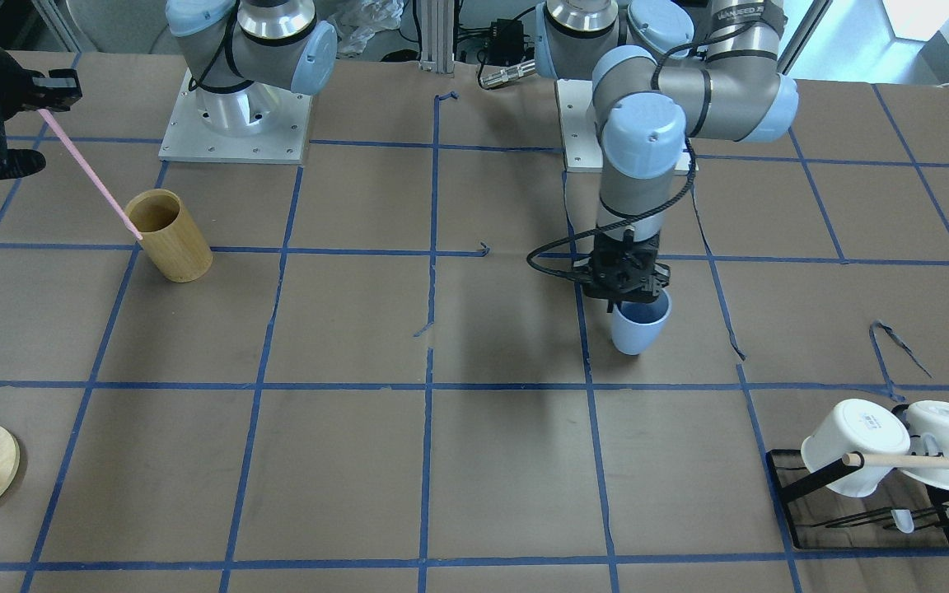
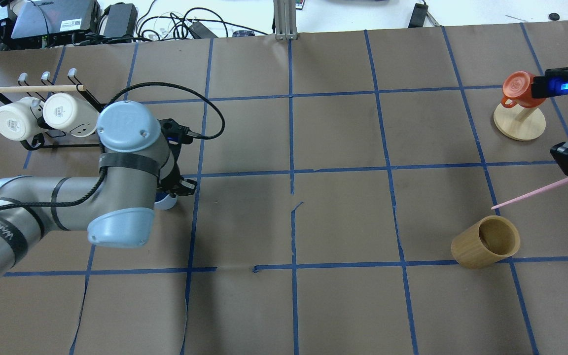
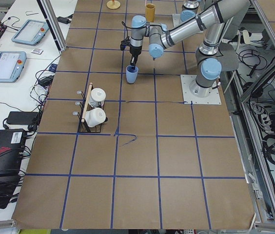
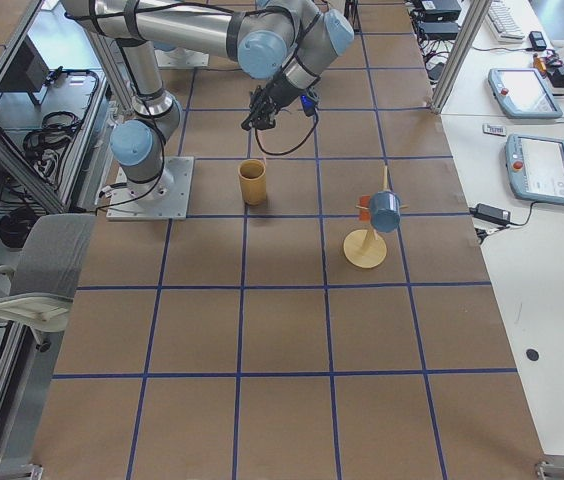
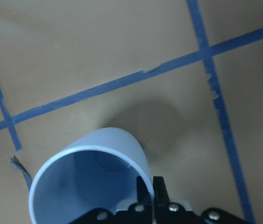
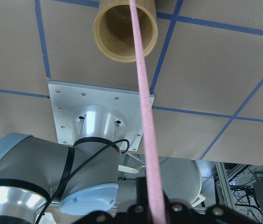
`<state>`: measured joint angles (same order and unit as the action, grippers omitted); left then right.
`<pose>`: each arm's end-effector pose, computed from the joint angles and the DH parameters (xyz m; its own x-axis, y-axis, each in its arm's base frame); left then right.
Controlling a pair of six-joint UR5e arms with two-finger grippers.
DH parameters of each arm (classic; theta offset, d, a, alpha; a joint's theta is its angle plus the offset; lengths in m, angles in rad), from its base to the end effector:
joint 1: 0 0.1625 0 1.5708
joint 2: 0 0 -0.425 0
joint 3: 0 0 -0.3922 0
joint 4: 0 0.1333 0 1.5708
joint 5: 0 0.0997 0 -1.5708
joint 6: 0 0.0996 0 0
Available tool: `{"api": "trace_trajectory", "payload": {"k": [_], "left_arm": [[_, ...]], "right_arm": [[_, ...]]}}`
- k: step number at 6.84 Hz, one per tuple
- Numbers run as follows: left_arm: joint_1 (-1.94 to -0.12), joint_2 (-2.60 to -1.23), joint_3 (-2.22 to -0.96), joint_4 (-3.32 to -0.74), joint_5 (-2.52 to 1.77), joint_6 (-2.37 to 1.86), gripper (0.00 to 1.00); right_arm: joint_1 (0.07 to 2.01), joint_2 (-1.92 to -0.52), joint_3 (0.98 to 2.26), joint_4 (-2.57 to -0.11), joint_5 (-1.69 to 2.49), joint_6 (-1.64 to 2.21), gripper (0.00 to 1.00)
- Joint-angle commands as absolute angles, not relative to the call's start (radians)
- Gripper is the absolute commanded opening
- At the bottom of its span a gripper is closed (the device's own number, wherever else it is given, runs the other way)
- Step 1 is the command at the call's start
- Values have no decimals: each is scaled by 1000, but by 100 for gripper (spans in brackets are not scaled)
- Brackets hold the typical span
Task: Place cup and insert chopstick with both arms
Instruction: 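Carry the blue cup to the table center and set it down with the left gripper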
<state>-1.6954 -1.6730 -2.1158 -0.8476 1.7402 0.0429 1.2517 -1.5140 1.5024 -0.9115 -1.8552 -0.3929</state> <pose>-0.1732 -0.4450 0.2585 -0.9734 0.1521 -0.1712 0.1658 0.9838 -0.0686 -0.0374 -0.4491 0.4550 -0.9868 -0.1602 -0.0243 -0.1382 0.7533 0.6431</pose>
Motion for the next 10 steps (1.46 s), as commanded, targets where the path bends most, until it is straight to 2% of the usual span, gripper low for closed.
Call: {"api": "trace_trajectory", "payload": {"k": [1,4,6,7,8,10], "left_arm": [[-1906,-1748,-2006,-911,1633,-472,0],[-2043,-1961,-1737,-916,1508,-857,0],[-2068,-2011,-1694,-917,1516,-873,0],[-2069,-2013,-1695,-923,1522,-868,57],[-2069,-2010,-1697,-920,1522,-868,100],[-2065,-1985,-1692,-930,1523,-845,100]], "right_arm": [[1253,-1514,1465,-900,-1847,-387,0],[1256,-1513,1448,-900,-1826,-385,0],[1261,-1503,1448,-913,-1721,-303,0],[1264,-1496,1448,-916,-1695,-284,0],[1264,-1496,1447,-919,-1695,-276,0],[1285,-1493,1442,-919,-1656,-206,0]]}}
